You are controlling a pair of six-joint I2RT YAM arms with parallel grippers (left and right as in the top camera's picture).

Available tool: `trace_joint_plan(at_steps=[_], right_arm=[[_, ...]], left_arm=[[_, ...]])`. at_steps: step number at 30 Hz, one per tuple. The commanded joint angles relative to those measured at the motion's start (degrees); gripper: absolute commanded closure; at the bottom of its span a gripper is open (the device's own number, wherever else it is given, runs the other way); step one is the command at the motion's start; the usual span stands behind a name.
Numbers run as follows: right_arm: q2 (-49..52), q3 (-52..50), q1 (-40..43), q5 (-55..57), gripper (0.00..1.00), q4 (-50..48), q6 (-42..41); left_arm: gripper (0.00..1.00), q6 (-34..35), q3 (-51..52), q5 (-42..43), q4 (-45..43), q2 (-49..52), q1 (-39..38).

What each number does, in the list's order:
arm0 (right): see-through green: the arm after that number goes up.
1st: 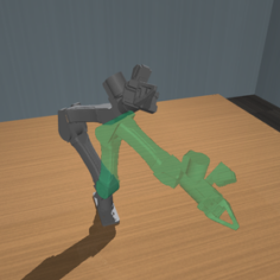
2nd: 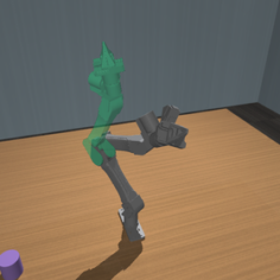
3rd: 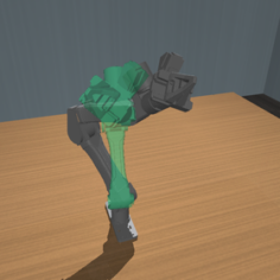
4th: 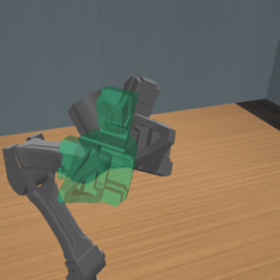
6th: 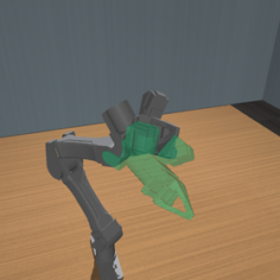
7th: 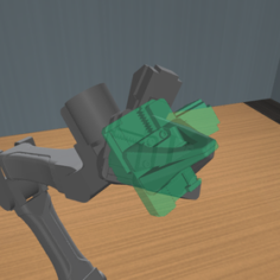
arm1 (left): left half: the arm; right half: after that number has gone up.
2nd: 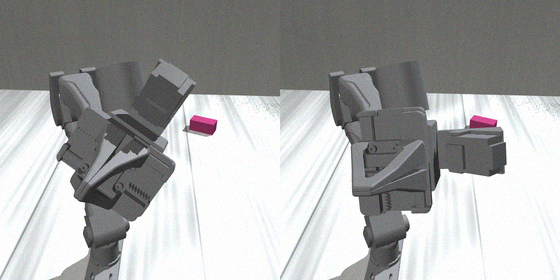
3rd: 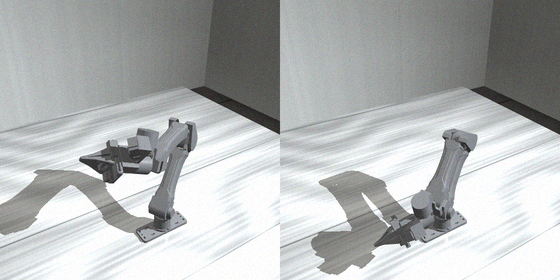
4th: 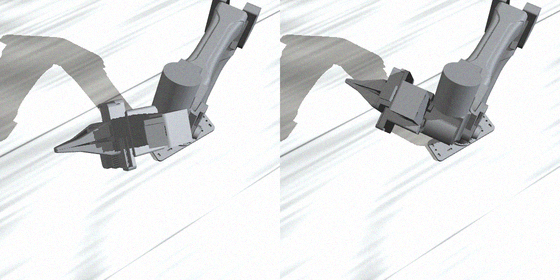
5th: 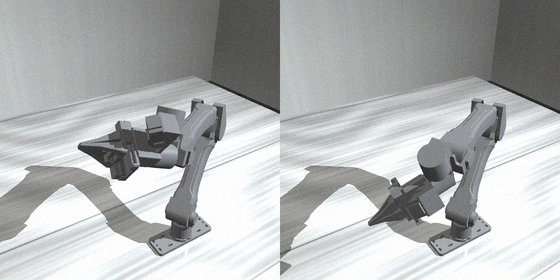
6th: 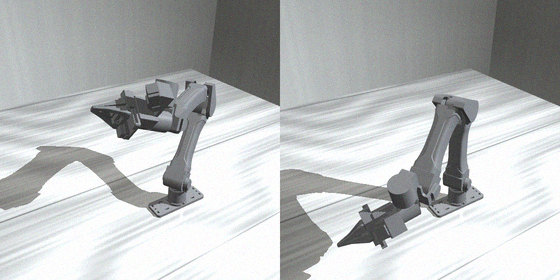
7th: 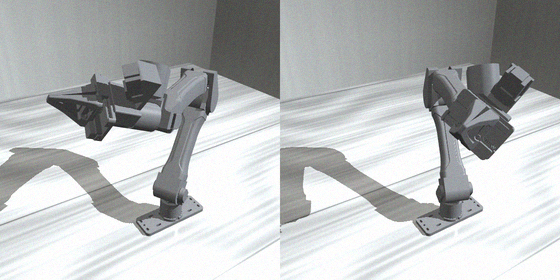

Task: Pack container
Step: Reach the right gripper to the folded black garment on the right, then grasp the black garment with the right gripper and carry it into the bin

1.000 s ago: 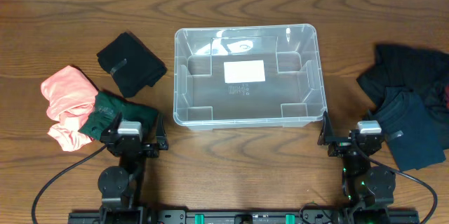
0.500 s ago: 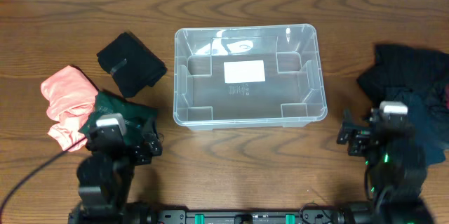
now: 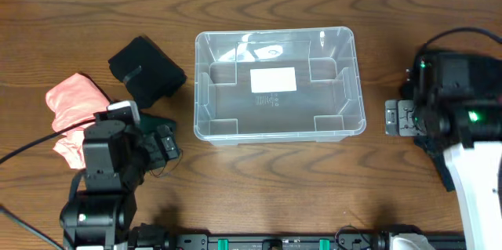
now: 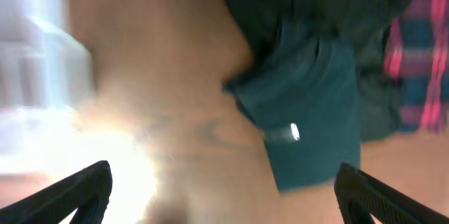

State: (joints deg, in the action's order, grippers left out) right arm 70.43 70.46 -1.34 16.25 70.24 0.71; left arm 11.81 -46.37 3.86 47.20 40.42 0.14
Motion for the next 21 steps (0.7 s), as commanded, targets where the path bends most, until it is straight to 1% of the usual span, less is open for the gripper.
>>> trace_joint_plan(at_steps=[1, 4, 7, 11, 15, 21], right_arm=[[6.62, -1.46, 2.82, 6.29, 0.01, 2.82, 1.51], [13.09, -3.89, 4.94, 7.58, 0.01, 2.97, 1.46], [19.17, -5.27, 6.40, 13.92, 0.01, 1.73, -2.01], [27.12, -5.27, 7.30, 16.85, 0.01, 0.39, -4.13], [31.80, -5.31, 7.78, 21.94, 0.01, -0.92, -8.61], [36.46, -5.68, 10.51, 21.88, 0.01, -5.66, -8.61]], left_arm=[[0.02, 0.35, -1.01, -0.48, 0.13, 0.52, 0.04], [0.02, 0.37, -1.01, -0.48, 0.00, 0.52, 0.04], [0.02, 0.37, -1.01, -0.48, -0.09, 0.52, 0.04], [0.02, 0.37, -1.01, -0.48, -0.09, 0.52, 0.04], [0.02, 0.35, -1.01, -0.48, -0.07, 0.52, 0.04], [0.02, 0.35, -1.01, -0.48, 0.11, 0.52, 0.04]])
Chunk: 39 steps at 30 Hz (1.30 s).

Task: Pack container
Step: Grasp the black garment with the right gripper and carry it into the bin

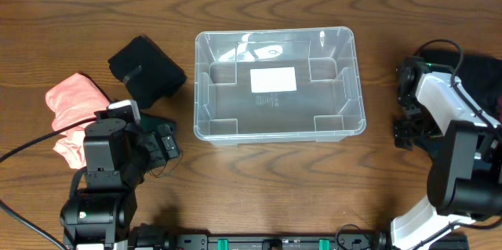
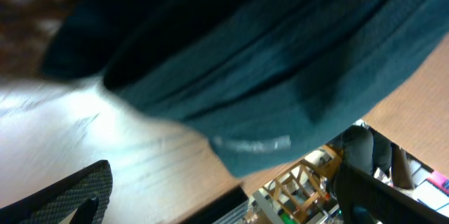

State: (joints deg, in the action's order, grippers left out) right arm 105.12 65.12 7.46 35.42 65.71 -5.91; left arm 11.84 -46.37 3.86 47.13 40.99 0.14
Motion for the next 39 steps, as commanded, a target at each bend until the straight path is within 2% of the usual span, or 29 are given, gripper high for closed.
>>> trace_joint_plan(at_steps=[1, 8, 12, 24, 29, 39], right_arm=[[1.99, -0.42, 2.01, 2.69, 0.01, -1.55, -2.01], [2.19, -3.06, 3.28, 2.49, 0.01, -6.91, -2.21], [2.19, -5.29, 3.89, 1.88, 0.07, -10.23, -2.21], [2.12, -6.75, 4.04, 0.76, 0.62, -13.68, -4.44], [1.77, -6.10, 3.80, 0.74, 0.96, -13.51, -4.81], [-6.67, 0.35, 0.66, 0.79, 0.99, -10.08, -4.42]], left_arm=[[0.02, 0.33, -1.01, -0.48, 0.20, -0.04, 0.04], [0.02, 0.33, -1.01, -0.48, 0.17, -0.04, 0.04], [0.02, 0.33, -1.01, -0.48, 0.17, -0.04, 0.04], [0.02, 0.33, -1.01, -0.48, 0.20, -0.04, 0.04], [0.02, 0.33, -1.01, -0.48, 0.20, -0.04, 0.04], [0.02, 0.33, -1.01, -0.48, 0.20, -0.04, 0.04]])
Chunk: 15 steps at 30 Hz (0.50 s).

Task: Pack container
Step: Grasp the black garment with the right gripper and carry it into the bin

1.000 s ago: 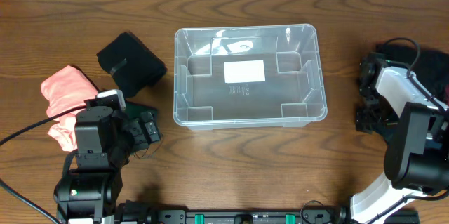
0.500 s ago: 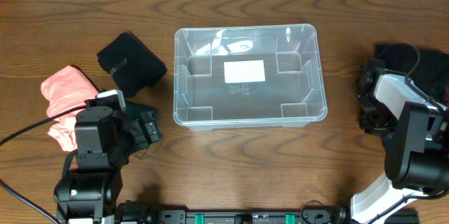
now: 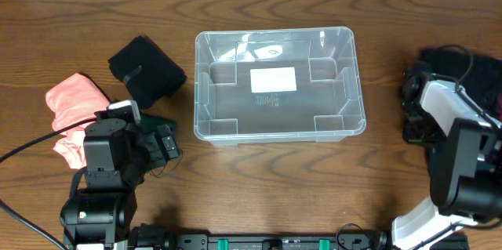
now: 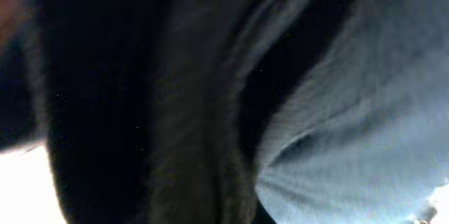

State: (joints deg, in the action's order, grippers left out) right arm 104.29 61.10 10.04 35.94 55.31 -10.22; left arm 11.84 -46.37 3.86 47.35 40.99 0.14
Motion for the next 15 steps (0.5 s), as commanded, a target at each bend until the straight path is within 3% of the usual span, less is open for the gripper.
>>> trace_joint_plan(at_steps=[1, 8, 15], right_arm=[[-7.34, 5.44, -2.58, 0.26, 0.99, 0.70, 0.52], [-18.78, 15.82, -11.72, -0.04, 0.99, 0.37, 13.44], [-24.85, 20.26, -29.18, -3.91, 0.99, -10.23, 24.57]], left_arm=[[0.02, 0.33, -1.01, -0.48, -0.02, -0.04, 0.04], [0.02, 0.33, -1.01, -0.48, -0.02, -0.04, 0.04], [0.02, 0.33, -1.01, -0.48, 0.17, -0.04, 0.04]])
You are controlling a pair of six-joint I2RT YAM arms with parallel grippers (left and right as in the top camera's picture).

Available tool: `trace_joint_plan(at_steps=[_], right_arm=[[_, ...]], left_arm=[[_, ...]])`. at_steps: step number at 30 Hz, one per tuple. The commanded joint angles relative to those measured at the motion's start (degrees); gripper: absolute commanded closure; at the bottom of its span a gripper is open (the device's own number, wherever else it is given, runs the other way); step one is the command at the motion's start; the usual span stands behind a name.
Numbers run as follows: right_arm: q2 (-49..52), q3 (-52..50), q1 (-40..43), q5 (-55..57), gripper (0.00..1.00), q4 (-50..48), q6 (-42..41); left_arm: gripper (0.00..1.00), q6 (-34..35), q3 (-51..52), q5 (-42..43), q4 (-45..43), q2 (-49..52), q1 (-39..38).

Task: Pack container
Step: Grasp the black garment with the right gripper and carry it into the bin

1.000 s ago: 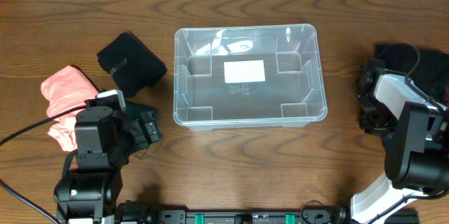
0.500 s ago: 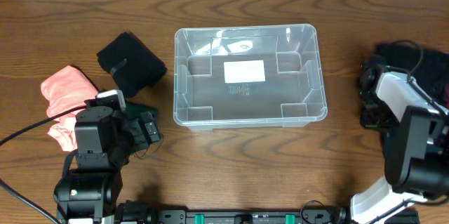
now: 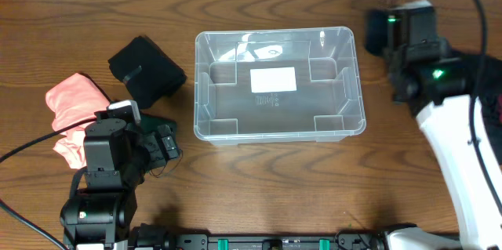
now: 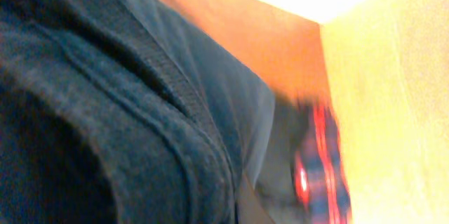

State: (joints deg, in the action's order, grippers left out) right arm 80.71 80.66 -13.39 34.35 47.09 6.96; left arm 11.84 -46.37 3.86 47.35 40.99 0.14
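Note:
The clear plastic container stands mid-table and holds no clothing. My right arm's wrist hovers off its back right corner, with the fingers hidden underneath. A dark blue-grey garment fills the right wrist view, pressed close to the camera and covering the fingers, so it seems to be in the right gripper's grip. Past it a red plaid cloth lies on the wood. My left gripper rests at the front left, beside a black cloth and a pink cloth.
More dark fabric lies at the table's right edge, partly behind the right arm. A small dark green item sits under the left gripper. Black cables trail off the left edge and arch over the back right corner.
The right arm was down on the clothes pile at the right edge; now it is raised and nearer the container's back right corner, with the dark garment still against its camera. The left arm is unchanged.
The right gripper first stood open over the table, with a dark folded garment and plaid cloth ahead. Then it was nearer that garment, then pressed into it at the right edge. Now the arm is up by the container's back right corner, the garment hanging before its camera.

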Motion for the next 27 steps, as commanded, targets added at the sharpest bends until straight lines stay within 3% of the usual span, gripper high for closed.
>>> trace_joint_plan(at_steps=[1, 6, 9, 21, 22, 24, 27], right_arm=[[-1.25, 0.70, -8.37, -4.81, 0.99, -3.45, 9.01], [1.81, 0.02, -16.81, -11.67, 0.99, -6.10, 10.43], [6.03, -0.22, -19.80, -11.93, 0.99, -4.63, 7.15], [25.20, -0.22, -21.84, -11.87, 0.96, -2.45, 2.69], [25.49, -0.22, -22.08, -11.87, 0.89, -2.47, 2.64], [24.70, 0.04, -22.77, -11.17, 0.01, -2.38, 2.25], [20.46, 0.72, -23.71, -6.91, 0.01, -2.67, 1.81]], left_arm=[[0.02, 0.33, -1.01, -0.48, 0.22, -0.04, 0.04], [0.02, 0.33, -1.01, -0.48, 0.20, -0.04, 0.04], [0.02, 0.33, -1.01, -0.48, 0.22, -0.04, 0.04], [0.02, 0.33, -1.01, -0.48, 0.20, -0.04, 0.04], [0.02, 0.33, -1.01, -0.48, 0.20, -0.04, 0.04], [0.02, 0.33, -1.01, -0.48, 0.22, -0.04, 0.04], [0.02, 0.33, -1.01, -0.48, 0.17, -0.04, 0.04]])
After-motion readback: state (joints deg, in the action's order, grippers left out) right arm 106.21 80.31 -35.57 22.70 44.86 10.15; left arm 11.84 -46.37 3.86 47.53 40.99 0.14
